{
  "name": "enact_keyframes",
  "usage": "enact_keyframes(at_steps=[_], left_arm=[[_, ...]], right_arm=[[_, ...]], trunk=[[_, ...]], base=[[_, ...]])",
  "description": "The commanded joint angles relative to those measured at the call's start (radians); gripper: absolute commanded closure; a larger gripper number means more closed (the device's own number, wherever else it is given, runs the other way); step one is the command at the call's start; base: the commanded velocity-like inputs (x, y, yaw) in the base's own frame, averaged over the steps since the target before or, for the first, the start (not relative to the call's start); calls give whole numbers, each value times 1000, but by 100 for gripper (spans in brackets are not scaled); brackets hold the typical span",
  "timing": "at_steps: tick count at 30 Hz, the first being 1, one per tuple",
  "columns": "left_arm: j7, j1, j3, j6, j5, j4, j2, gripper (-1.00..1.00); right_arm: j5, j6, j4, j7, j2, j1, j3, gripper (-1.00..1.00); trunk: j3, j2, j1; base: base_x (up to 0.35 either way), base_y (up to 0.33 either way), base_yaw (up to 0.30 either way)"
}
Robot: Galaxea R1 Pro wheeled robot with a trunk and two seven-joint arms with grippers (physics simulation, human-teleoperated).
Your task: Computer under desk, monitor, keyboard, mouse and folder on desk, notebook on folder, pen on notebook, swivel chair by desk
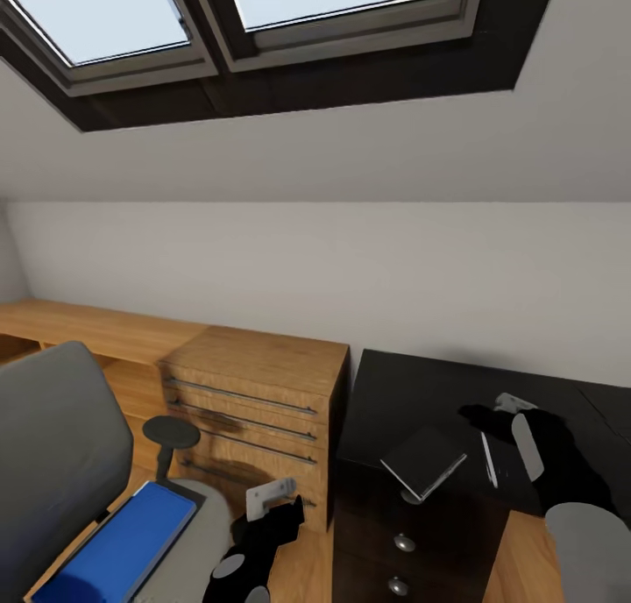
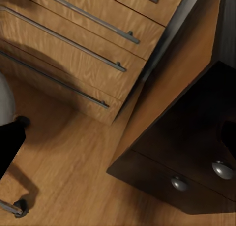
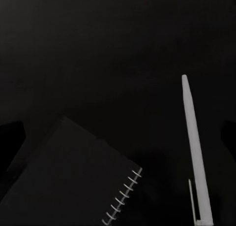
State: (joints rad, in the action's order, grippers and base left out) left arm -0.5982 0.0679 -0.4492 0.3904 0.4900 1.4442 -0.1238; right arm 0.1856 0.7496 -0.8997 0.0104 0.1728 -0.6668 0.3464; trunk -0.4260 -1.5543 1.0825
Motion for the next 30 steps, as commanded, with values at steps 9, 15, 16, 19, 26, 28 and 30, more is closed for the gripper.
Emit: enact_keyframes(at_steps=[9,15,16,19,26,28,30], left_arm=[[-8,1,-1,1,7,1,14,-100],[-8,1,-1,1,7,1,15,-100],[-8,1,-1,1,7,1,15,-100],[-8,1,-1,1,7,1,15,-100],[-8,1,-1,1,7,1,15,-100],[-8,1,-1,1,7,1,15,-100],[-8,1,-1,1,7,1,15,-100]], right_arm=[[0,5,-2,0,-8,0,2,-100],[0,5,-4,0,-9,0,2,-100],[0,5,-4,0,-9,0,2,-100],[0,5,-4,0,-9,0,2,-100],[-1,5,-4,-1,-9,0,2,-100],[-1,5,-5,-1,-9,0,1,-100],[-1,5,-5,-1,-10,0,1,-100]], trunk=[[-1,-1,0],[-1,-1,0],[-1,-1,0],[-1,-1,0],[-5,-1,0],[-7,-1,0],[-9,-1,0]], base=[[-173,0,267],[-324,0,276],[-333,0,277],[-334,0,277],[-321,0,255],[-165,0,225],[-93,0,221]])
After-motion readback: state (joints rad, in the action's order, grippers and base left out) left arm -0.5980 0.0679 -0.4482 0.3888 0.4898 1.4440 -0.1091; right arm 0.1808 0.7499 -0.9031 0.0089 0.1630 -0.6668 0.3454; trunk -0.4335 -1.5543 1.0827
